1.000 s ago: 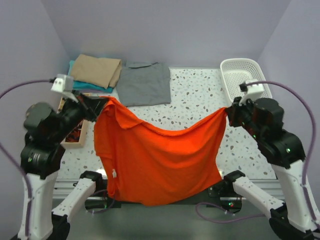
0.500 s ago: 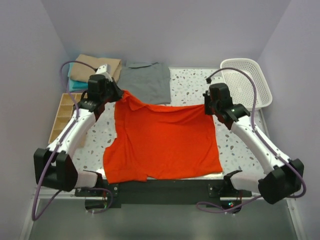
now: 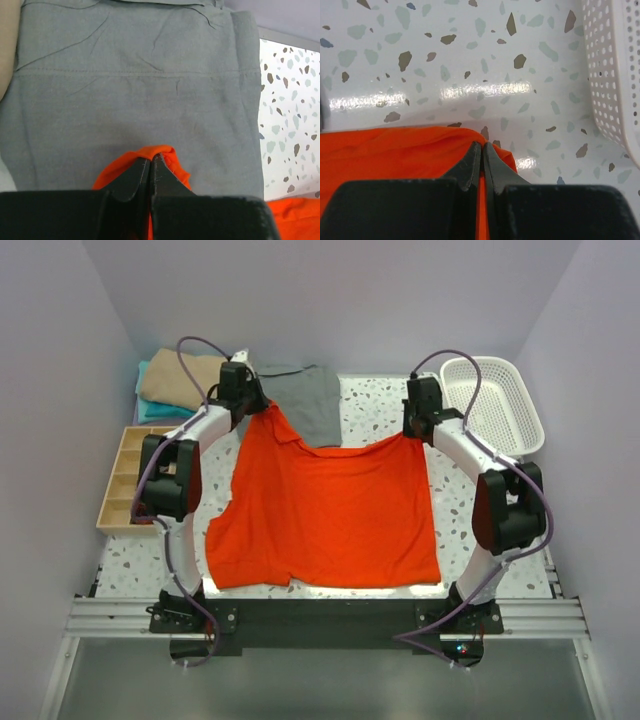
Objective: Fold and stack the t-shirts
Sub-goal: Flatten the tshirt out, then fold the tshirt
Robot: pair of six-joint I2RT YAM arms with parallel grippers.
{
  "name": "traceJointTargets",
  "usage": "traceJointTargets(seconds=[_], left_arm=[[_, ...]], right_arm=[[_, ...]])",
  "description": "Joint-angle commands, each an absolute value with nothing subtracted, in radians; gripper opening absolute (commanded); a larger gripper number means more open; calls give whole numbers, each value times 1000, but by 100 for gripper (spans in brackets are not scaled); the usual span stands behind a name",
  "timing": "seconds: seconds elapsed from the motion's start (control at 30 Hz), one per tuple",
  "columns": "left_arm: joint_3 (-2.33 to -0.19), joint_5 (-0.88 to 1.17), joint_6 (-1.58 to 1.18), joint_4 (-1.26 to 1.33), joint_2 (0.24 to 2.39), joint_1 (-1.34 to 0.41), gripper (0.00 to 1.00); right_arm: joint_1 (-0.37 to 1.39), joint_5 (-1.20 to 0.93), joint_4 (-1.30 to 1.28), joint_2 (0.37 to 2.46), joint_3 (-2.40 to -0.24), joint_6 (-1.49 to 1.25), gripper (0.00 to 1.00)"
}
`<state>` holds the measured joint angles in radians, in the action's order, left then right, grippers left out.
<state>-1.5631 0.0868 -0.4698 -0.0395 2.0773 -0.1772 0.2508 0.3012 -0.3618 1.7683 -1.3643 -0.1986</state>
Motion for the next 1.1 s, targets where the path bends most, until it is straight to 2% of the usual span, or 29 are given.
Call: traceJointTargets(seconds=[0.0, 0.13, 0.27, 0.43, 0.73, 0.9, 1.07], left_arm=[[-1696, 140, -417, 16, 2137, -144, 0], [-1701, 60, -380, -112, 2146, -132, 0], [-1595, -41, -350, -78, 2077, -130, 0], [-1597, -54, -345, -118, 2077, -130, 0], [-1370, -5, -410, 44, 1922, -129, 0], [-1431, 20, -403, 43, 1951, -123, 0], [-1543, 46, -394, 26, 2017, -117, 0]], right_arm=[[233, 295, -298, 1831, -1459, -204, 0], [216, 316, -313, 1855, -1479, -202, 0], [196, 350, -291, 1833, -1457, -180, 0], [179, 344, -295, 1810, -1450, -190, 0], [179, 402, -266, 1712, -1387, -221, 0], [166, 457, -282, 1758, -1428, -219, 0], [150, 420, -299, 1834, -1496, -235, 0]])
